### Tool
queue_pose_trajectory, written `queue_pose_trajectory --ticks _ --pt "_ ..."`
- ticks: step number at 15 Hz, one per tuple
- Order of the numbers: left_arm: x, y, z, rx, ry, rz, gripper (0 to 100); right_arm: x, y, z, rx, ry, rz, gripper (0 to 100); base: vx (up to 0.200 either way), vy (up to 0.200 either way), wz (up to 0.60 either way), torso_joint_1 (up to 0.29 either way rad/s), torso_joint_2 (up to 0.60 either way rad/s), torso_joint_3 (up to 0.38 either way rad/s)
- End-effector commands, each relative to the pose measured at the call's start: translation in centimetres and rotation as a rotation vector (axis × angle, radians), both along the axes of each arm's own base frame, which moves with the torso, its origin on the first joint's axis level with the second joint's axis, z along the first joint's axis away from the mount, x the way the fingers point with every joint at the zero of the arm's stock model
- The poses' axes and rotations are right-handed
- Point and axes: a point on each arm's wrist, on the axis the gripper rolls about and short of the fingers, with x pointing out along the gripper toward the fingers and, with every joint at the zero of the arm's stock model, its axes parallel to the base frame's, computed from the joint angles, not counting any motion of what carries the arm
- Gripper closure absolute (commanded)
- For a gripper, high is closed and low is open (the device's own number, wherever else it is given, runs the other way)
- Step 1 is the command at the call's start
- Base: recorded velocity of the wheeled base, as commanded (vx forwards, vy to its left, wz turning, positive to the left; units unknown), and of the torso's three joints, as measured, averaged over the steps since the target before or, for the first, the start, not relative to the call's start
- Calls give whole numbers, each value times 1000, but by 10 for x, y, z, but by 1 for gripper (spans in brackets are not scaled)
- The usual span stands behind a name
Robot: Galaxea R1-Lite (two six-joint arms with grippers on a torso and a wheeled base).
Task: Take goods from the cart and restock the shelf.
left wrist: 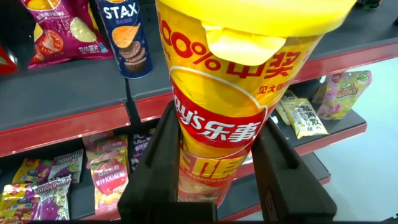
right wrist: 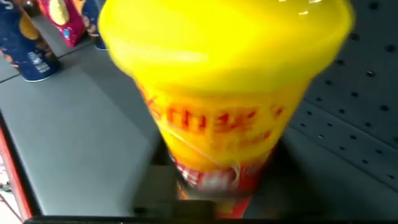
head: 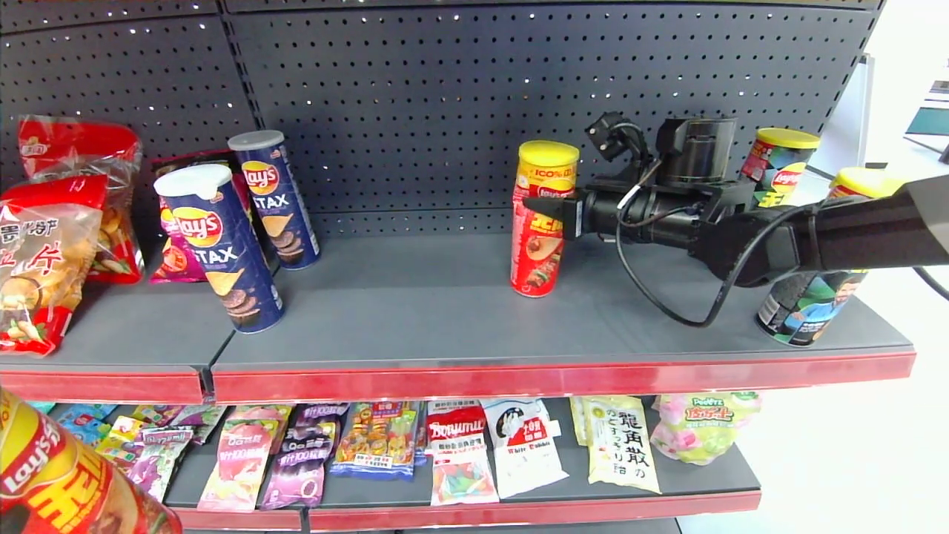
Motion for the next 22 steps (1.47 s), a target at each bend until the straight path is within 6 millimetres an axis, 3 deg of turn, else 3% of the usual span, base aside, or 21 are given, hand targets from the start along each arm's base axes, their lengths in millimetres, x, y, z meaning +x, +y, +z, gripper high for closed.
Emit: queue_pose_trajectory --ticks 1,2,3,6,8,11,15,22 --pt "0 0 0 0 0 -1 100 -5 4 5 3 -11 4 100 0 0 0 0 0 0" --pt "0 0 0 0 0 -1 100 -5 4 5 3 -11 4 100 0 0 0 0 0 0" --pt "0 0 0 0 -1 -1 100 -20 14 20 9 -39 -79 100 0 0 0 0 0 0" --pt "-1 0 0 0 -3 0 100 -46 23 30 0 -51 -160 100 0 0 0 0 0 0" --pt "-1 0 0 0 -3 -1 100 -80 31 27 -19 -20 -191 100 0 0 0 0 0 0" --pt "-1 0 0 0 -1 -1 100 -105 37 12 -6 46 -238 100 0 0 0 0 0 0" --pt "-1 0 -1 1 -3 2 100 -114 50 -9 12 8 -287 100 0 0 0 0 0 0" --pt "-1 0 -1 0 -1 5 100 -127 66 -13 -3 13 -265 100 0 0 0 0 0 0"
